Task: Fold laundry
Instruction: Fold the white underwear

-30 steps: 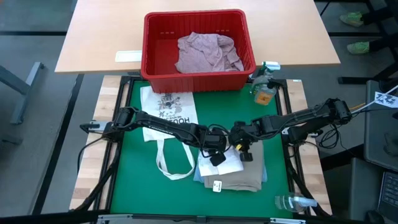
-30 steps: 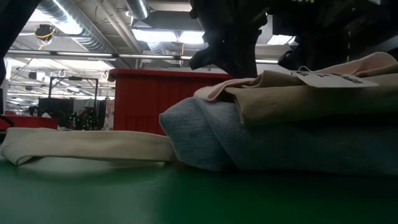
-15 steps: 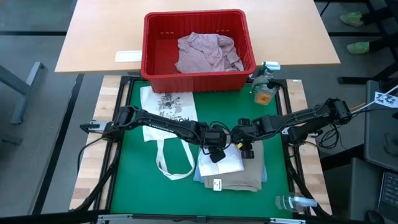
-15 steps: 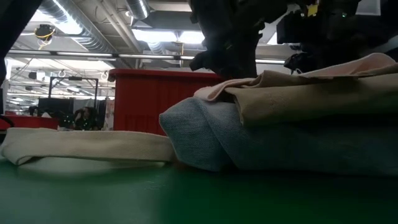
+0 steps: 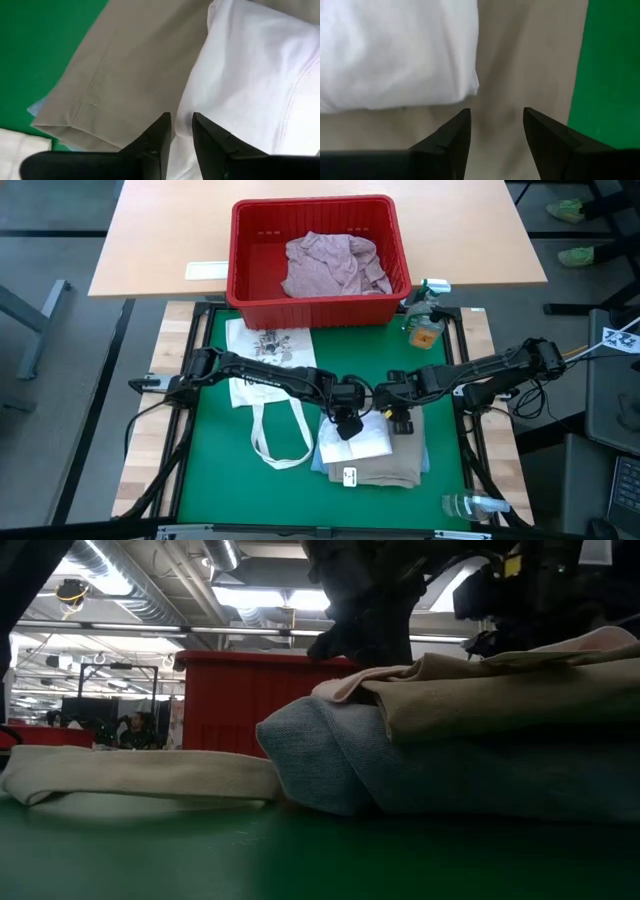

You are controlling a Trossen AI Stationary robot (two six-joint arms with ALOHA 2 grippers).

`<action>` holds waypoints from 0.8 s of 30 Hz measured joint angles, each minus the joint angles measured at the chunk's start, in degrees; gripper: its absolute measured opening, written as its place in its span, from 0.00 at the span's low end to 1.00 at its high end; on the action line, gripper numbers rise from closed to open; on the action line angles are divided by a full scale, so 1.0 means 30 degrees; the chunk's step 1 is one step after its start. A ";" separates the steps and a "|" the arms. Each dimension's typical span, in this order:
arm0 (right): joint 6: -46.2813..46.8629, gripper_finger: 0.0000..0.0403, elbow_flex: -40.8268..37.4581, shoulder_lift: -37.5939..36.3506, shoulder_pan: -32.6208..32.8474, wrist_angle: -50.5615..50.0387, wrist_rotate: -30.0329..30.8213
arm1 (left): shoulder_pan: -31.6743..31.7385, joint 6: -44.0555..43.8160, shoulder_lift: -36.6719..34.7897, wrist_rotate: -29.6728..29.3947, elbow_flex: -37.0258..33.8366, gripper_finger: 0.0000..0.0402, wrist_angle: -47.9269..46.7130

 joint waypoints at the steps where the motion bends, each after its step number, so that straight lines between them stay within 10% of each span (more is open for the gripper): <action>1: -0.0028 0.45 0.0000 0.0000 0.0000 -0.0169 0.0000 | 0.0039 -0.0001 0.0000 0.0098 0.0000 0.18 0.0000; 24: 0.1494 0.45 0.4262 0.0007 0.0051 -0.3553 -0.2275 | -0.0153 0.1246 -0.0710 0.2899 0.0022 0.05 0.1407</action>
